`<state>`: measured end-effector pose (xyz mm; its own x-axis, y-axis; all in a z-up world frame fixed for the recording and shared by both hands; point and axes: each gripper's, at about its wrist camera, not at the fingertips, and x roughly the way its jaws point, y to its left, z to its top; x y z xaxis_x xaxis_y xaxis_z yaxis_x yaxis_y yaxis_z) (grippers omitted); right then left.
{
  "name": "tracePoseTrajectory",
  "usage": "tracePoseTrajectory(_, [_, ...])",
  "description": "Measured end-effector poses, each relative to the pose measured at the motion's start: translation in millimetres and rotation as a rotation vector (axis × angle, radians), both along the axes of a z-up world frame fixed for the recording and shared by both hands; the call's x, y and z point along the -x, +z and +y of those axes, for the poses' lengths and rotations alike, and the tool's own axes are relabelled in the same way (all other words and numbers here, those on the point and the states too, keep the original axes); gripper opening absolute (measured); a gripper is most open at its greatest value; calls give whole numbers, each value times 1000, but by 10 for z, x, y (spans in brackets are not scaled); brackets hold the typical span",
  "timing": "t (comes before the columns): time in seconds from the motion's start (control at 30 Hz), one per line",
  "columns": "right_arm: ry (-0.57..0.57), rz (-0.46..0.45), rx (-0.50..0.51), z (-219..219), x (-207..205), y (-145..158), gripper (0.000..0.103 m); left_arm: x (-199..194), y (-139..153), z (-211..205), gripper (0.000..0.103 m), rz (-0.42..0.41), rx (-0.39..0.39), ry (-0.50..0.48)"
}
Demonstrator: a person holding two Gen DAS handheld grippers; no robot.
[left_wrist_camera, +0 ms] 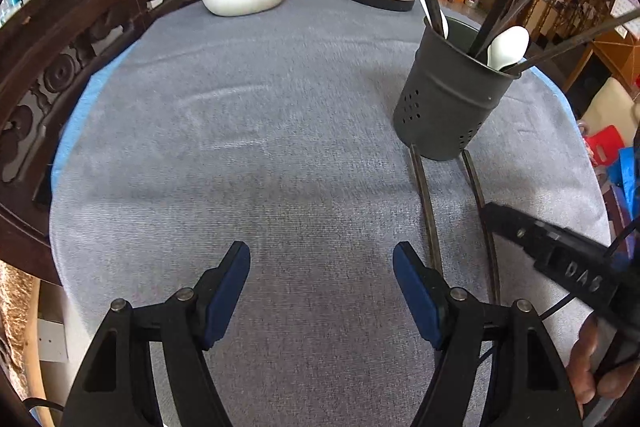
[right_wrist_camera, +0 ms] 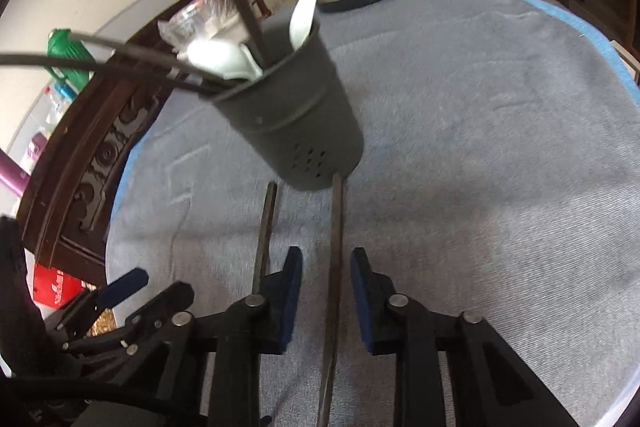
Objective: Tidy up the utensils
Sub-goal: 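Move both grippers down toward the two dark chopsticks lying beside the grey cup, then close the left gripper on one dark chopstick while the right gripper grasps the other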
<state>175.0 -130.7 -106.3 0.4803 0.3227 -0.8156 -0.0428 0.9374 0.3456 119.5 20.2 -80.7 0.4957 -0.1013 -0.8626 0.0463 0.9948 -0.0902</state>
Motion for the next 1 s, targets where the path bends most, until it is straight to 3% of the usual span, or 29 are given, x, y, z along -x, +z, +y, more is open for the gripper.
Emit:
tracePoseTrajectory(0.1, [11,31,28,28,-38,-76,15,-37,-3,39,72,1,22,4])
tracePoseTrajectory(0.27, [18,36,45,15,-28,-119,9,-133,-39,94,48,33,67,-14])
tracePoseTrajectory(0.5, [-10,49,50,-196,50,-117,8,-267,-70,-99,47,95,153,-117])
tracePoseTrajectory(0.8, [-48,66,43,-490,201,-107,9,-476,-242,-401,47,143,179,-166])
tracePoseTrajectory(0.9, [-49,61,45,-478,205,-111,9,-465,-246,-471,32,130,169,-166])
tracePoseTrajectory(0.93, [-45,56,54,-470,209,-108,9,-480,-255,-476,18,131,171,-165])
tracePoseTrajectory(1.0, [-43,50,63,-451,203,-109,9,-494,-301,-481,8,148,204,-179])
